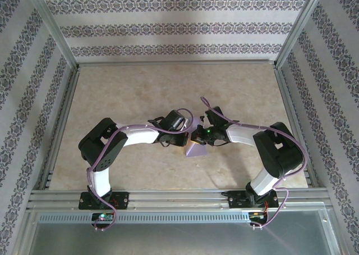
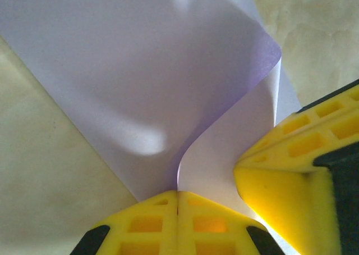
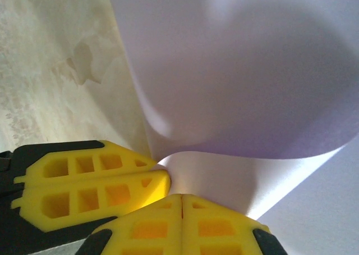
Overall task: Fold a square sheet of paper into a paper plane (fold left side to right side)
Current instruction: Fold the triangle a second time at the center of the table.
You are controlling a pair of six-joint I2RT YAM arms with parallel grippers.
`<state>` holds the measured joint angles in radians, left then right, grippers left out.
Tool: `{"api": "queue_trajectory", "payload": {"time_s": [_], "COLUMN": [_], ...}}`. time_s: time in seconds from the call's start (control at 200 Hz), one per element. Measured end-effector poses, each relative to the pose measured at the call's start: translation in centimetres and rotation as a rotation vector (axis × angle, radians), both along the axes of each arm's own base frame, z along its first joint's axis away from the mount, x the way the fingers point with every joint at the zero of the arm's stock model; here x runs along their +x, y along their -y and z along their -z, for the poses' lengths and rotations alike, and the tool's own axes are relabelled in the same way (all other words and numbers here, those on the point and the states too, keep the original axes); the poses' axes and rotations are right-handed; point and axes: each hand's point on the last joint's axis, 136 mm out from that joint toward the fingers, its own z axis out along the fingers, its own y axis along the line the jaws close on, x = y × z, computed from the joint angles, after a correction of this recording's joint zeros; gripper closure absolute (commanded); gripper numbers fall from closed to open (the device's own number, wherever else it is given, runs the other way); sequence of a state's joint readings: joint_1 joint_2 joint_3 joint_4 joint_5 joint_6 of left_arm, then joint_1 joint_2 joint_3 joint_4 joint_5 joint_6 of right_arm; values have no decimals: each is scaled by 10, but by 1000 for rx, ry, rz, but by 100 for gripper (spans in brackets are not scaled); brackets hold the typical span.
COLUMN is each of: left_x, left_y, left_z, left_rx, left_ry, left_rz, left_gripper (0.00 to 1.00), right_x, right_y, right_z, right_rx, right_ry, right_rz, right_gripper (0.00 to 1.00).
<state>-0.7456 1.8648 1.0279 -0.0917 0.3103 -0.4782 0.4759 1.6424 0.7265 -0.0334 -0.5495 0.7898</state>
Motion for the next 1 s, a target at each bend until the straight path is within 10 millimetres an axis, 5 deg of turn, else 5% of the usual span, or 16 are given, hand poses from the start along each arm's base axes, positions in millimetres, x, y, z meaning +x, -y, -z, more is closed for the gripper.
{"api": "queue_trajectory", "payload": {"time_s": [0.49,0.82,0.999], "left_x": [1,1,9], "left_y": [1,1,-8], "left_z": [0,-1,-22], "left_rx": [-1,-3,1], "left_ry": [1,3,50], "left_rz": [0,0,-36], "left_gripper": [100,79,68], "right_x": [-2,-3,-3], "right_y": [5,5,5], "right_z": [13,15,15], "right_rx": [-37,-38,-33], "right_ry": [-15,6,12], "right_rz": [1,-14,-17], "right_gripper": [100,100,100]}}
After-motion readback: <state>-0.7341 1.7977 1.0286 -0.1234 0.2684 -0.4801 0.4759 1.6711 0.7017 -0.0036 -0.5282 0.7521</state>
